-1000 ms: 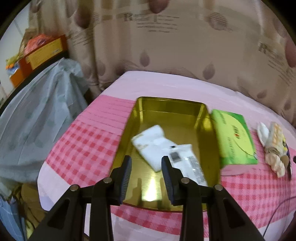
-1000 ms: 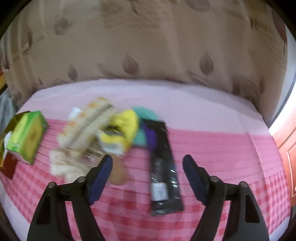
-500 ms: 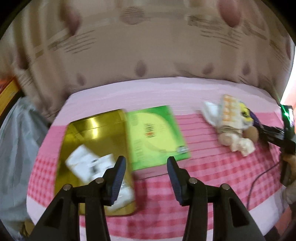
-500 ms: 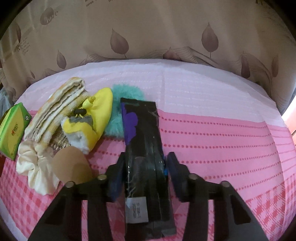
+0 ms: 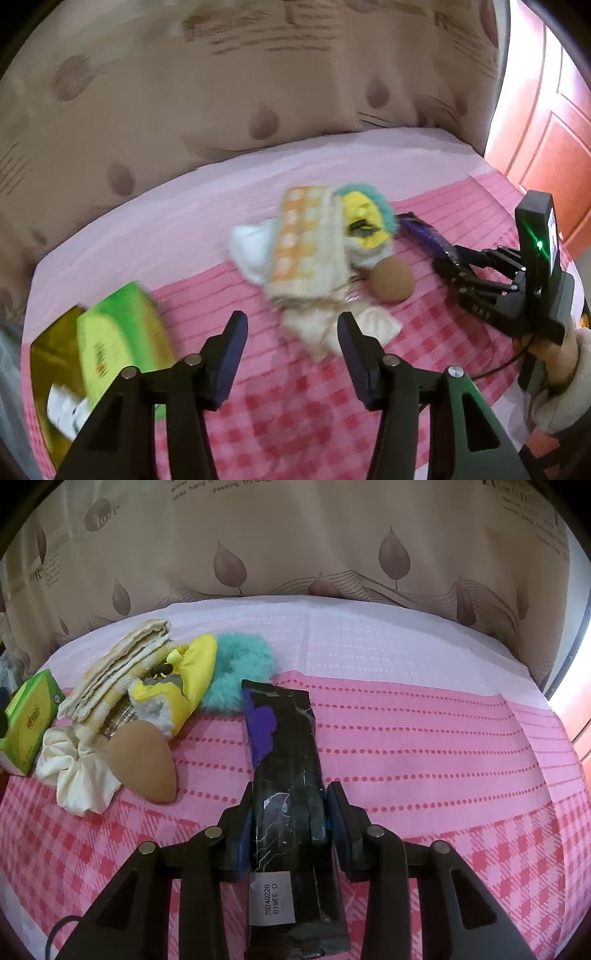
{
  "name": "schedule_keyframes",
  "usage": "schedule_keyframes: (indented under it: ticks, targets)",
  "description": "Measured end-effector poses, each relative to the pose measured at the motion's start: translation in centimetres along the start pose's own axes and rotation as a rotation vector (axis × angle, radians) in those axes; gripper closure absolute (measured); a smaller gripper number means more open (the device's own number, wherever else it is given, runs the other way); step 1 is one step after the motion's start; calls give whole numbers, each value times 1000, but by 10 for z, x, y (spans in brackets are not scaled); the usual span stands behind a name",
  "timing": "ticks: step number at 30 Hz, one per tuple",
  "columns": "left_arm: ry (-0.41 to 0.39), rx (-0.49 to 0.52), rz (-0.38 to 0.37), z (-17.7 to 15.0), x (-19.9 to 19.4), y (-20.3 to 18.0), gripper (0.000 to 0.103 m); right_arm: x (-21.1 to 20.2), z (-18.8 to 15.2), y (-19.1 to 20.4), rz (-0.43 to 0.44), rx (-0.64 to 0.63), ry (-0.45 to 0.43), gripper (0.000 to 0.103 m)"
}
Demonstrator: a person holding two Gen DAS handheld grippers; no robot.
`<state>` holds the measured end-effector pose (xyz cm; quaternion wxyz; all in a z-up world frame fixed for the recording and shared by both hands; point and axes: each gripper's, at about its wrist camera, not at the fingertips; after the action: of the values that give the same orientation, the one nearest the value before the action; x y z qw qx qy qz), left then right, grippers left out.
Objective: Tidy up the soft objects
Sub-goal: 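Grasp the black-and-purple packet with the right tool while the left tool reaches the towel, then grasp the orange-dotted towel with the left tool and drop it into the gold tin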
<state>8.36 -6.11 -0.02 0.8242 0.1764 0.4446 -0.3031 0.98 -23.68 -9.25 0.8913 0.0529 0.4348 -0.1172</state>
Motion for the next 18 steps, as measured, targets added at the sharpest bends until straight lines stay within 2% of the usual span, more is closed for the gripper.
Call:
schedule_keyframes:
  ticks: [4, 9, 18]
  targets:
    - [24, 40, -12, 17, 21, -14, 51, 1, 0, -2, 2, -4, -1, 68]
    - [67, 38, -21, 30, 46, -20, 51, 3, 2, -3, 11, -3, -1, 67]
    - [109, 29, 26, 47, 85, -19, 51, -1, -2, -2, 27, 5, -2, 65]
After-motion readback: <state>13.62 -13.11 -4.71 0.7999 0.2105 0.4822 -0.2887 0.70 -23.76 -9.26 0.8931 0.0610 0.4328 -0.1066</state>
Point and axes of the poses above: each gripper's, at about its wrist camera, not at the fingertips, and x roughly the way its jaws point, y to its left, z to its top, and after that the axes turned 2 degrees about -z, right-handed
